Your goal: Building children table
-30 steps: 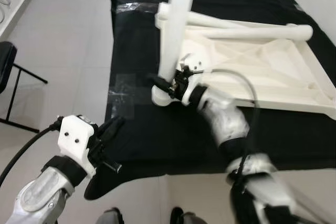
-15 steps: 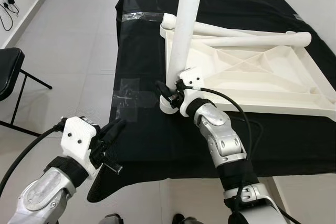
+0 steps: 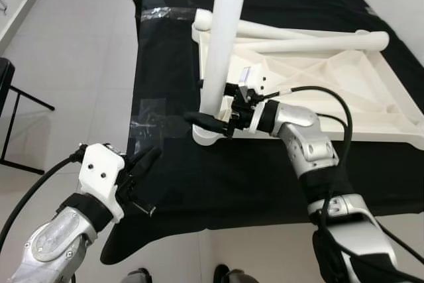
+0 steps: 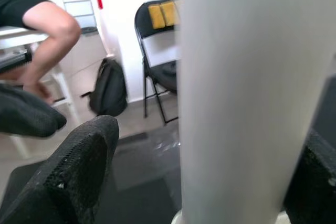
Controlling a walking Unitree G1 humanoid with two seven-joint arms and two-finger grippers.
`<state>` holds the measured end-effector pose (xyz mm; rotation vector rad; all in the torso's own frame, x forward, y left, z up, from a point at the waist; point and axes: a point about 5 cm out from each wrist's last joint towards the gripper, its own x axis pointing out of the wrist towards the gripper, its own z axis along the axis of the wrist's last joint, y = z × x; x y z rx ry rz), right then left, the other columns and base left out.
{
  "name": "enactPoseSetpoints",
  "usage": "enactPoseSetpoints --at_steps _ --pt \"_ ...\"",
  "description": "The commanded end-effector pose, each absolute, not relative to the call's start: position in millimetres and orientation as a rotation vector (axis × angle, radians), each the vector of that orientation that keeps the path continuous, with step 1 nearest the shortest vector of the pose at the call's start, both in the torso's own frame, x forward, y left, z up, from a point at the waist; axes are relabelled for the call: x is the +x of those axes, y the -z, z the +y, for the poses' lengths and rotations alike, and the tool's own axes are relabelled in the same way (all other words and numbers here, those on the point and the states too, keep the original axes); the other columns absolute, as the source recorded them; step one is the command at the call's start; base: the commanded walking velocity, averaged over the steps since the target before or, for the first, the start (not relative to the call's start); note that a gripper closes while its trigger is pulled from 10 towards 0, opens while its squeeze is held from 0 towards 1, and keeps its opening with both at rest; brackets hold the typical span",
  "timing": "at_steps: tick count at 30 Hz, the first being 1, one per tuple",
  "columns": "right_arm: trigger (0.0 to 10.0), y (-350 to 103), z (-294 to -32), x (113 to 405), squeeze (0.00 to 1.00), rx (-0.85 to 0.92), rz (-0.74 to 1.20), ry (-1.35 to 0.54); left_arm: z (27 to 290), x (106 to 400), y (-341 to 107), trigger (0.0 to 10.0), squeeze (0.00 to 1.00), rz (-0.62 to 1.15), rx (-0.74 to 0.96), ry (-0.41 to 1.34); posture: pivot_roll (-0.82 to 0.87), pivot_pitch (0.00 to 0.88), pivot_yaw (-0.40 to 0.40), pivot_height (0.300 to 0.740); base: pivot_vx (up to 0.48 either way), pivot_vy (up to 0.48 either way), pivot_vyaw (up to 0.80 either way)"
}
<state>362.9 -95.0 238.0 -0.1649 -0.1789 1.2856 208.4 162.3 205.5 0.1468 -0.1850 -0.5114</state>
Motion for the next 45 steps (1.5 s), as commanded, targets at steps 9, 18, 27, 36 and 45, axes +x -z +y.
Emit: enactPoseSetpoints --at_steps 9,18,27,36,45 --pt "0.0 -245 -101 370 0.0 -0.162 -0.17 -1.333 161 206 -201 10.0 0.0 -0.163 0.17 0.517 0.19 0.224 -0.128 0.74 0.0 0.0 0.0" --pt "0.0 -232 -114 370 0.0 -0.125 -0.143 -1.37 157 204 -197 10.0 0.0 -0.152 0.164 0.532 0.17 0.223 -0.125 0.74 0.0 0.0 0.0" --pt "0.0 -207 -120 375 0.0 -0.14 -0.113 -1.083 157 204 -197 10.0 0.0 -0.155 0.164 0.528 0.15 0.228 -0.14 0.74 0.0 0.0 0.0" --pt "0.0 -155 -77 340 0.0 -0.194 0.019 -0.631 153 206 -196 10.0 0.0 -0.153 0.143 0.549 0.11 0.245 -0.132 0.74 0.0 0.0 0.0" --pt "10.0 -169 -70 336 1.0 -0.121 -0.031 -0.671 154 208 -198 10.0 0.0 -0.165 0.145 0.545 0.11 0.242 -0.116 0.74 0.0 0.0 0.0"
